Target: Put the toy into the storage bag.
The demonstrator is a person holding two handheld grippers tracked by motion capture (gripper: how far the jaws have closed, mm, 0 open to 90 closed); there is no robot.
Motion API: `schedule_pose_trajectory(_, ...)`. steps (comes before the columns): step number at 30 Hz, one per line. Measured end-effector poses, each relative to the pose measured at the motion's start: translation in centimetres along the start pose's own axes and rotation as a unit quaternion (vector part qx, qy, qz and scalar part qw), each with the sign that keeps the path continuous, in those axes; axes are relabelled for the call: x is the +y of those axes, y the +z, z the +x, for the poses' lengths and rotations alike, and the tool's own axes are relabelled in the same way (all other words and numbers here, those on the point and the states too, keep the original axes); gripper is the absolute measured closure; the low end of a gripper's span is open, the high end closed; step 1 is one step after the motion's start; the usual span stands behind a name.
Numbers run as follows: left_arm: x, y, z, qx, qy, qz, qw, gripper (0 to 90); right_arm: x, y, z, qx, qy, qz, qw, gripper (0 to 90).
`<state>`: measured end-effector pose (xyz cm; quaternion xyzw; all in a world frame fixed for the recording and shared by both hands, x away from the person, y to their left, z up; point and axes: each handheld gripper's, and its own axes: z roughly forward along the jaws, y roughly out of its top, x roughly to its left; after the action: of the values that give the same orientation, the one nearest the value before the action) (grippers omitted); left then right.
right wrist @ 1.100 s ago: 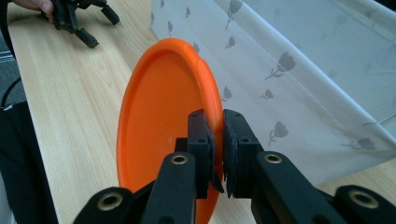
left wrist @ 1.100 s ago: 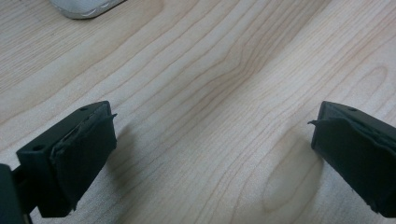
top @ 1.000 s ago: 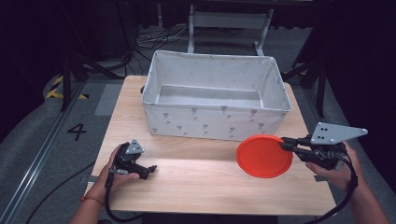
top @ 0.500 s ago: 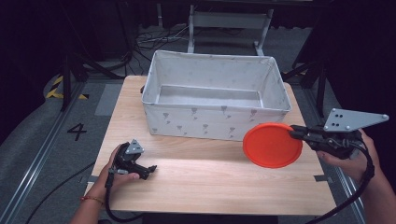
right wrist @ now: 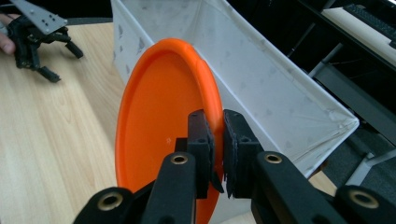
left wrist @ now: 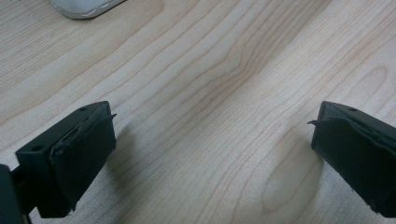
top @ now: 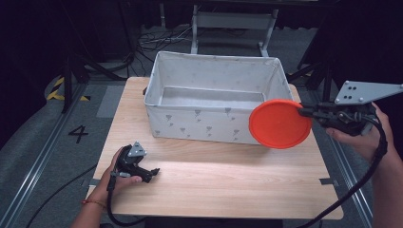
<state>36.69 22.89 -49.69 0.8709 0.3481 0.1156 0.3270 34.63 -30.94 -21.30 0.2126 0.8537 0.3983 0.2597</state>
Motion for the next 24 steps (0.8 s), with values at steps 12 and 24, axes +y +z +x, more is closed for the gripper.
schedule_pose_trajectory(12, 0.0, 0.0, 0.0, 0.001, 0.001, 0.000, 1.0000, 0.2, 3.4, 1.3, -2.2, -0.016, -0.005, -0.011, 0.9998, 83.0)
schedule_pose_trajectory(24, 0.0, 0.0, 0.0, 0.000, 0.000, 0.000, 1.0000, 0.2, 5.8, 3.5, -5.5, -0.034, 0.001, -0.007, 0.9994, 83.0)
